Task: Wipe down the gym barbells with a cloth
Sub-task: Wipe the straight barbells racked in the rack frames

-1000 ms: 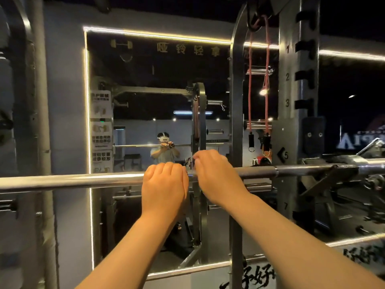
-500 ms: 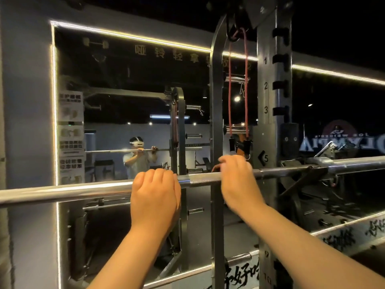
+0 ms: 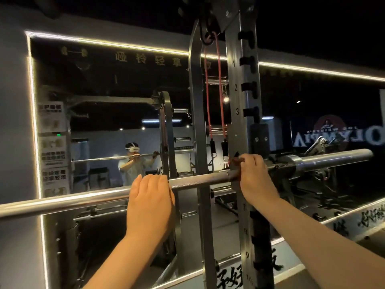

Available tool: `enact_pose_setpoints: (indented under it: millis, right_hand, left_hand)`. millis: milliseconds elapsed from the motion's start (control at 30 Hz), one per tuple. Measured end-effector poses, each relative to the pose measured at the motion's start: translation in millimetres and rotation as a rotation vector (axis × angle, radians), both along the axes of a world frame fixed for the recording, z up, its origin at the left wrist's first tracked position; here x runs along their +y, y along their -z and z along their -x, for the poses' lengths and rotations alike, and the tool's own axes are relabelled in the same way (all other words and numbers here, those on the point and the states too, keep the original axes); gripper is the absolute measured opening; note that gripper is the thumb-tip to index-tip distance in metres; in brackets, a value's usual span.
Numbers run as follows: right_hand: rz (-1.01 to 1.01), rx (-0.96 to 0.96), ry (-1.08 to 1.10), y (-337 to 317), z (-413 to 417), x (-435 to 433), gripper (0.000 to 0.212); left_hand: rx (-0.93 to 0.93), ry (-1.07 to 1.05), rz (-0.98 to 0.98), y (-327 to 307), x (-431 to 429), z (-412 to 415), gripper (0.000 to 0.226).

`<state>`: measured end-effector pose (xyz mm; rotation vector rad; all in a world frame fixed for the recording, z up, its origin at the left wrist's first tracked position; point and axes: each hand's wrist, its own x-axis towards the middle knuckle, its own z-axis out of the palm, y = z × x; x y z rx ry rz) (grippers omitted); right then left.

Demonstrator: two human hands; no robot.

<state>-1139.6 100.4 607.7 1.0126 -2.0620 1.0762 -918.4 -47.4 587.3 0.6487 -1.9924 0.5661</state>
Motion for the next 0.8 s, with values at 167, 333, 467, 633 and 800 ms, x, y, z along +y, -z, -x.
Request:
enact_pose_setpoints:
  millis: [167, 333, 467, 633, 800]
  right_hand:
    - [-0.100, 0.231, -0.278, 11.0, -30.1, -22.9, 0.038]
    - [-0.218, 0.283, -0.322, 3.8, 25.1, 7.6, 0.042]
    - [-0.122, 0.129, -0.159, 1.3, 45.7, 19.4, 0.051]
    - [-0.189, 0.388, -0.320, 16.3, 20.5, 30.4, 0.056]
    - [-0.403, 0.448, -0.137, -11.6, 45.1, 69.1, 0.064]
  left_hand:
    - [0.001, 0.059, -0.009, -2.1, 20.6, 37.9, 0.043]
    - [-0.002, 0.063, -0.027, 1.6, 30.5, 61.1, 0.054]
    - [0.014, 0.063, -0.041, 2.6, 43.5, 78.3, 0.047]
    - [0.002, 0.079, -0.091, 1.4, 71.2, 113.0, 0.042]
    - [-0.077, 0.044, -0.191, -0.8, 86.2, 133.3, 0.049]
